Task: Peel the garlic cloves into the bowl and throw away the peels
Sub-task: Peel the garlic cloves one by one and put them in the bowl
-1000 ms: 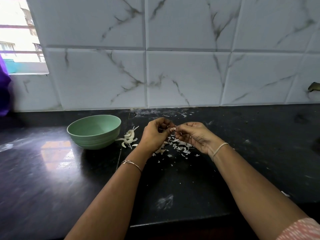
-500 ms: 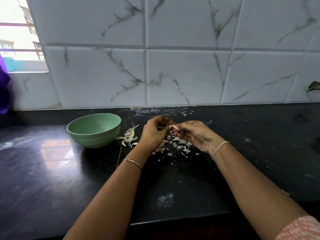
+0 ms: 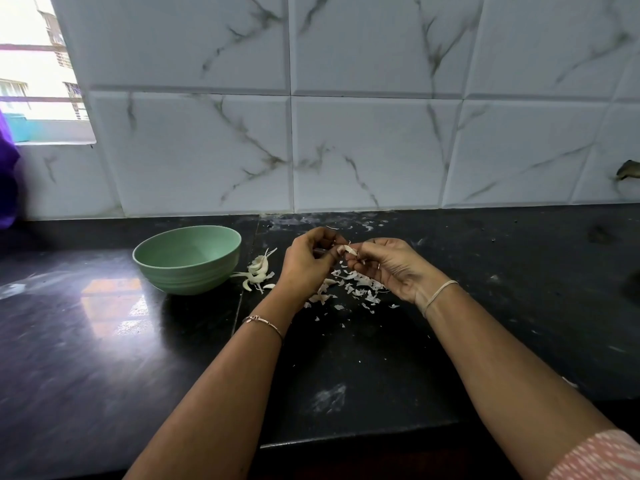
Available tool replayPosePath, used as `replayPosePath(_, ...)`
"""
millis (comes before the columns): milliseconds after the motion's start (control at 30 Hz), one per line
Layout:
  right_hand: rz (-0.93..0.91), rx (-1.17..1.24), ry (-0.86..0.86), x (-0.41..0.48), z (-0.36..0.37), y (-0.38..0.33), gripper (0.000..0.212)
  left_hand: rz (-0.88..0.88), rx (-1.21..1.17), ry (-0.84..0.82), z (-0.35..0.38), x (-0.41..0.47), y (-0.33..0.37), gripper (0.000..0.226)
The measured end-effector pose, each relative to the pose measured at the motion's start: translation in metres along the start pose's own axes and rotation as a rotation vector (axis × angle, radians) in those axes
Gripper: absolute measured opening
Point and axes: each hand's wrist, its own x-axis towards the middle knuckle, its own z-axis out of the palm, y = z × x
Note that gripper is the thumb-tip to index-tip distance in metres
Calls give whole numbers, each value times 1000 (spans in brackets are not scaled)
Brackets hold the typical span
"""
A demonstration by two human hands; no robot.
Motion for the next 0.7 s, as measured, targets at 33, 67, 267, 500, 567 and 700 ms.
replayPosePath(33, -8, 0, 0, 0, 0, 0, 10, -9, -25, 1, 0, 0, 0, 21)
replayPosePath(67, -20, -9, 2, -1, 0, -1, 10, -17, -48, 3, 0, 0, -1, 19)
replayPosePath(267, -158, -188, 43, -2, 1, 2, 1, -56, -81, 59, 0, 2, -3, 12)
replayPosePath(500, -228, -358, 30, 3, 1, 5, 7, -86, -87, 109, 0, 4, -3, 15)
replayPosePath(567, -244, -423, 51, 4, 2, 7, 8, -75, -42, 112, 0, 4, -2, 15)
replayPosePath(700, -287, -592, 105, 6, 3, 8, 14, -11, 100, 106, 2, 1, 3, 14)
